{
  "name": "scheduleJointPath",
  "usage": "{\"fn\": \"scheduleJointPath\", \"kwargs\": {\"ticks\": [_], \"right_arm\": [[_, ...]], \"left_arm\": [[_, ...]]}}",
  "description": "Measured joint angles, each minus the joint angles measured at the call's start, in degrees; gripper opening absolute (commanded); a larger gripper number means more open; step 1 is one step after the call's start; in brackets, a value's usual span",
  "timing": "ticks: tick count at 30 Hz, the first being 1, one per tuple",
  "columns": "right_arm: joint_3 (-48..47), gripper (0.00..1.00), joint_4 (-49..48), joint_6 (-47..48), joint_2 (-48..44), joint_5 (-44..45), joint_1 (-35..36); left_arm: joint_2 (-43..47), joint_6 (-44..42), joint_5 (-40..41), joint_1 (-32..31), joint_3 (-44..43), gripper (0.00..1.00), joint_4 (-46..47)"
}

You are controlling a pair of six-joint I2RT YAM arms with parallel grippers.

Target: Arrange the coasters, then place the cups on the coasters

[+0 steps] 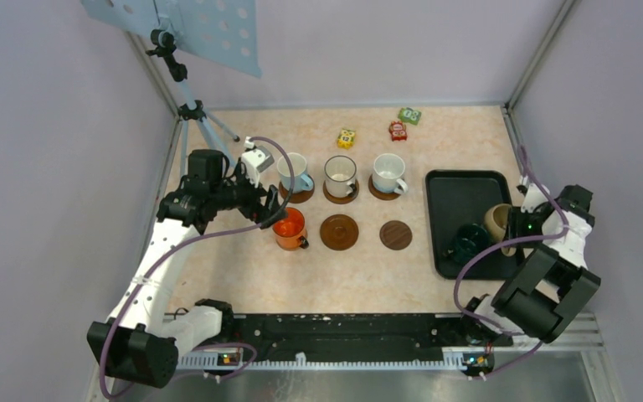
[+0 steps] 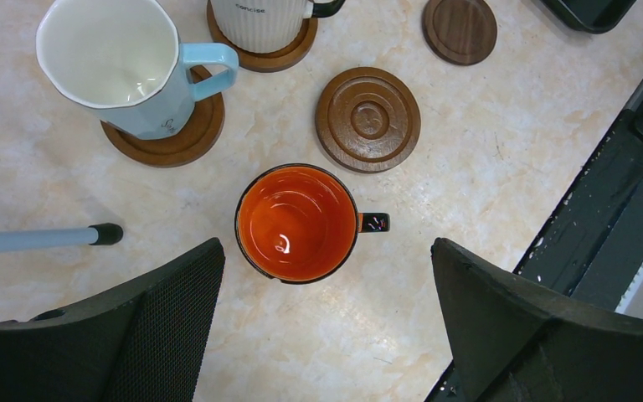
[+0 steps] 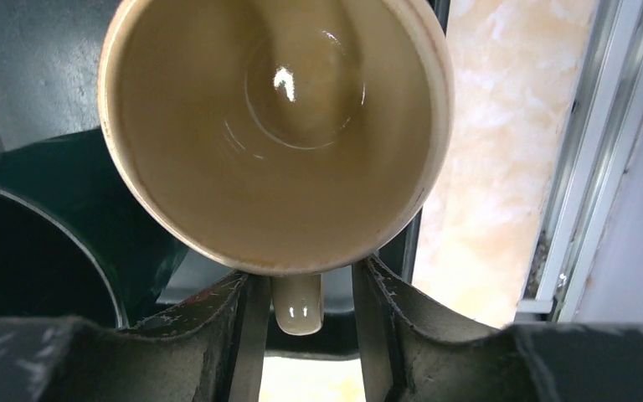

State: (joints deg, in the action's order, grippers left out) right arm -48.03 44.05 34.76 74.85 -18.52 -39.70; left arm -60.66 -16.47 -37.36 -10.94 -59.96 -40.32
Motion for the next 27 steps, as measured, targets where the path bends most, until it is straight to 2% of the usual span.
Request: {"fn": "scheduleJointPath", "kwargs": {"ticks": [12,17,20,27], "right_arm": [[-0.2,0.34,-8.7,-0.1,8.6,0.4,1.7],[-1.7,0.19,-9.4,0.2,10.3,-0.1,1.9],[-2.0,0.0,-9.6,0.8,10.8,-1.7,2.8],[-2.7,0.0,-9.7,1.1,10.9,-1.6,3.5]], "left_arm": [[0.0,0.0,0.9,0.0,0.0,0.99,0.0],[0.0,0.0,0.9,0.0,0.0,0.99,0.0],[-0.1,0.0,1.0,0.0,0.0,0.99,0.0],[-0.5,0.0,1.1,0.0,0.0,0.99,0.0]]}}
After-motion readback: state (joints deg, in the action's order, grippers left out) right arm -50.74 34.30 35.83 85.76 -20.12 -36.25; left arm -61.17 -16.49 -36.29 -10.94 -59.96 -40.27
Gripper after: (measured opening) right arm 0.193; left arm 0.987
